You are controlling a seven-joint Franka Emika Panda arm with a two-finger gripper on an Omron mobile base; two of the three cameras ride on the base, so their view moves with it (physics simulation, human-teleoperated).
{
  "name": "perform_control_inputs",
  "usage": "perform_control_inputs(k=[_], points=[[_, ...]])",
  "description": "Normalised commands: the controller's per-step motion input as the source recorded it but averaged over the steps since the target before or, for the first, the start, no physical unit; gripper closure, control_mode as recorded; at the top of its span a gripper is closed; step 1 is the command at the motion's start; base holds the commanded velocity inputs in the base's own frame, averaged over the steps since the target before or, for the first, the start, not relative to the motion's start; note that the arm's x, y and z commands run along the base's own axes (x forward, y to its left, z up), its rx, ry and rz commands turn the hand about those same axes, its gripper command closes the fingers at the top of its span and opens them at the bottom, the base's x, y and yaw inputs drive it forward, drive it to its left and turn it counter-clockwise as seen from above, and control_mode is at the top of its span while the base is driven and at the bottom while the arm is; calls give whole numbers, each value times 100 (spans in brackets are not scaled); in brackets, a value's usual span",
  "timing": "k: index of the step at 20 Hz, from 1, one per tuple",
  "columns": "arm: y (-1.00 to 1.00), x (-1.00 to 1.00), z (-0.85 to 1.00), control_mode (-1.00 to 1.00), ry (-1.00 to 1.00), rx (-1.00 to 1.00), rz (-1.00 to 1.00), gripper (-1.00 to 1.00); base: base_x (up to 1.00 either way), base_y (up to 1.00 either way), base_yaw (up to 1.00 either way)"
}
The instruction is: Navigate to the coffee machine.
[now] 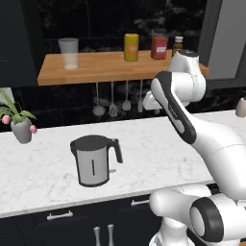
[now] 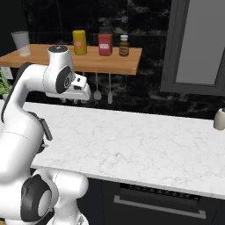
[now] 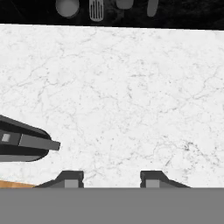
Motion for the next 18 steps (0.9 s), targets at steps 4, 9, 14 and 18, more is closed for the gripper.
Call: perform_control_inputs(k=[4, 9, 14, 18], points=[[0, 0, 0, 100, 0, 0, 0, -100, 0, 0, 0], [0, 0, 0, 100, 0, 0, 0, -100, 0, 0, 0], [0, 0, 0, 100, 0, 0, 0, -100, -70, -4, -2], [0, 0, 0, 100, 0, 0, 0, -100, -80, -6, -54]])
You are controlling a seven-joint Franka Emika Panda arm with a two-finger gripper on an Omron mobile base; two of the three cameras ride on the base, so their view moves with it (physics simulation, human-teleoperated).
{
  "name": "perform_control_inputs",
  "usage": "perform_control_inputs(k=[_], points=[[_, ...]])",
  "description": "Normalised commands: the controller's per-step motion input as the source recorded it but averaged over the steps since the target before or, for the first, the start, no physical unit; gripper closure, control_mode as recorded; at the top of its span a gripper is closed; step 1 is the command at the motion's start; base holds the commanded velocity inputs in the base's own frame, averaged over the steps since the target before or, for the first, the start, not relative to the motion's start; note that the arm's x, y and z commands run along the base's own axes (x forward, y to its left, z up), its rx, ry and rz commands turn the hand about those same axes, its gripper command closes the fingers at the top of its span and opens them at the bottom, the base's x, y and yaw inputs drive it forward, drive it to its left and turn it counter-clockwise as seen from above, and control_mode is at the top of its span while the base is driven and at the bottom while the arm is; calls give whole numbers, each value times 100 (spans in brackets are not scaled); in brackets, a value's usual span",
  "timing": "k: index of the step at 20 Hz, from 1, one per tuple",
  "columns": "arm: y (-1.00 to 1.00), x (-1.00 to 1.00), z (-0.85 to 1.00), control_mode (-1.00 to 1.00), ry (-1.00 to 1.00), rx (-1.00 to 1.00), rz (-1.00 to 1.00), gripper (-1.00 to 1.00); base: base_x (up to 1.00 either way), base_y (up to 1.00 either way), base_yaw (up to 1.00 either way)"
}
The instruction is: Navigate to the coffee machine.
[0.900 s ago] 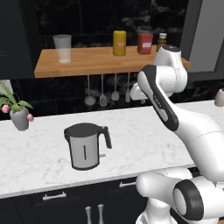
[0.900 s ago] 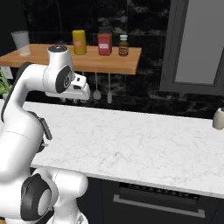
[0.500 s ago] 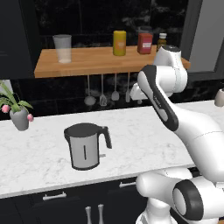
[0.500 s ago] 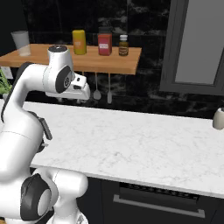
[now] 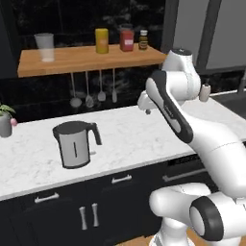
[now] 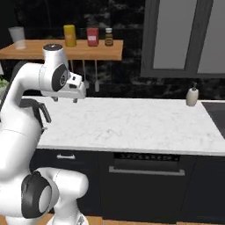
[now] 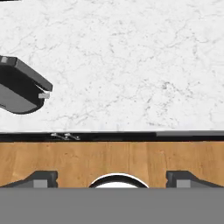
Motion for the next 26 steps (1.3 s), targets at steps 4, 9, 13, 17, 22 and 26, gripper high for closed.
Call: perform_control_inputs(k=[4, 9, 13, 17, 22, 26], points=[[0, 0, 0, 100, 0, 0, 0, -100, -56, -1, -78], [0, 0, 0, 100, 0, 0, 0, -100, -31, -1, -81], [0, 0, 0, 100, 0, 0, 0, -100, -11, -2, -79], [0, 0, 0, 100, 0, 0, 0, -100, 0, -2, -68], [0, 0, 0, 100, 0, 0, 0, -100, -3, -8, -53], [0, 0, 0, 100, 0, 0, 0, -100, -2, -34, -48]])
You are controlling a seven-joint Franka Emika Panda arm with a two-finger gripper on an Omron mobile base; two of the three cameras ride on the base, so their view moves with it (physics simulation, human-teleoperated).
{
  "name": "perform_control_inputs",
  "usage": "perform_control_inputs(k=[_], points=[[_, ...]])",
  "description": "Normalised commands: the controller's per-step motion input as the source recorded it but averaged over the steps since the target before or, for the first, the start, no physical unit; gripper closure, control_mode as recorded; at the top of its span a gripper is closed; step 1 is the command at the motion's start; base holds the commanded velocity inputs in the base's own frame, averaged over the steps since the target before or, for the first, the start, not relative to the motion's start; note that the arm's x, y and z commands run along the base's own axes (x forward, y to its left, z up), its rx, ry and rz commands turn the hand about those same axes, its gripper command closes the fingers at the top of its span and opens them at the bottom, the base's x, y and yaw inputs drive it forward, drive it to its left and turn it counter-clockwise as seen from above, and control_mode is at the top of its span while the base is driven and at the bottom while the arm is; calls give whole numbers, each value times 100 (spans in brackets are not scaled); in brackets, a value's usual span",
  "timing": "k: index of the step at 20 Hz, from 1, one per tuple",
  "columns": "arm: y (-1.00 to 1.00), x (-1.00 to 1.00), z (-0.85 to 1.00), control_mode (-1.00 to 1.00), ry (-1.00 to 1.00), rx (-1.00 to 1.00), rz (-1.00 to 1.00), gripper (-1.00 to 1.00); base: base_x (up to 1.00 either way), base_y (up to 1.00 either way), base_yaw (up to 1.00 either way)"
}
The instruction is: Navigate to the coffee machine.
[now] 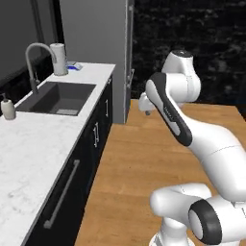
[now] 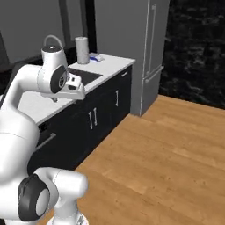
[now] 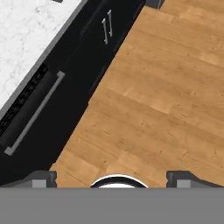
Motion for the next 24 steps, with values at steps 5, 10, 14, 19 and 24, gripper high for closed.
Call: perform_control_inputs(k=[5, 10, 14, 19, 24], points=[[0, 0, 0, 100, 0, 0, 0, -100, 0, -32, -69], [0, 0, 0, 100, 0, 0, 0, -100, 0, -27, -77], [0, 0, 0, 100, 0, 0, 0, -100, 0, -29, -75], [0, 0, 0, 100, 0, 0, 0, -100, 18, -19, -71], [0, 0, 0, 100, 0, 0, 0, -100, 47, -6, -60]])
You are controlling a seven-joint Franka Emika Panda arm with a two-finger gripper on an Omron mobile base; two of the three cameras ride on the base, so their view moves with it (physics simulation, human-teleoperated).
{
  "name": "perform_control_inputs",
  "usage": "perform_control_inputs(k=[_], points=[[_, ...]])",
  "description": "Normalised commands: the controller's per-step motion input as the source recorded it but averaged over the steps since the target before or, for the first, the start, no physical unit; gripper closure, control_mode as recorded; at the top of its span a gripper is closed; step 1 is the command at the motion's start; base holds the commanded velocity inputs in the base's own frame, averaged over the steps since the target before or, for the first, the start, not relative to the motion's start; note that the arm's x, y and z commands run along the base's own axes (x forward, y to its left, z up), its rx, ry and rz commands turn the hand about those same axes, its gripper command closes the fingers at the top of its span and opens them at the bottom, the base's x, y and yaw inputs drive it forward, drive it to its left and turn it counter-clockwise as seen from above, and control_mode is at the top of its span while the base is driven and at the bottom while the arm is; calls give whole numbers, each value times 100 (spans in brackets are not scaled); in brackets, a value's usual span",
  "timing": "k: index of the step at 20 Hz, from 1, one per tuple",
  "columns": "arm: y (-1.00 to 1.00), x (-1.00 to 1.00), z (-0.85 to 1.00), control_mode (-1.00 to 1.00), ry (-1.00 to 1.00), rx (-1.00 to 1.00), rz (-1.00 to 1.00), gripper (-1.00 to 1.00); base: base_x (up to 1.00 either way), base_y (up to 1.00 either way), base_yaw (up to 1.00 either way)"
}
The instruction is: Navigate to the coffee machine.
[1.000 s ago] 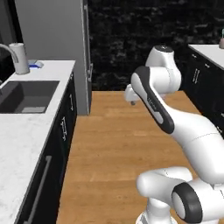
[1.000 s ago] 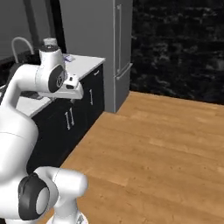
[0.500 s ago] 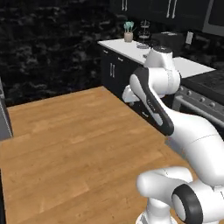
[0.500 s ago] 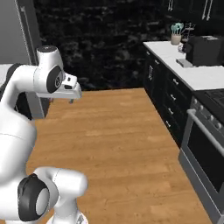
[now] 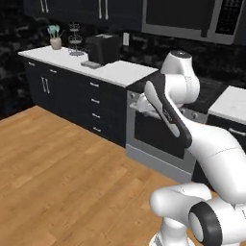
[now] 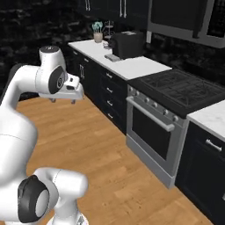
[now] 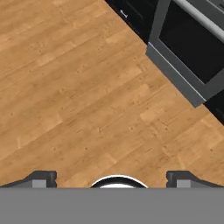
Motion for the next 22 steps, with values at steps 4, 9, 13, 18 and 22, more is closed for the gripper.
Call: perform_control_inputs(k=[4, 9, 13, 18, 22], points=[[0, 0, 0, 100, 0, 0, 0, -100, 65, -5, -49], [0, 0, 0, 100, 0, 0, 0, -100, 77, 0, -35], [0, 0, 0, 100, 0, 0, 0, -100, 74, -2, -24], [0, 0, 0, 100, 0, 0, 0, -100, 56, -14, -35], [0, 0, 0, 100, 0, 0, 0, -100, 59, 0, -40]])
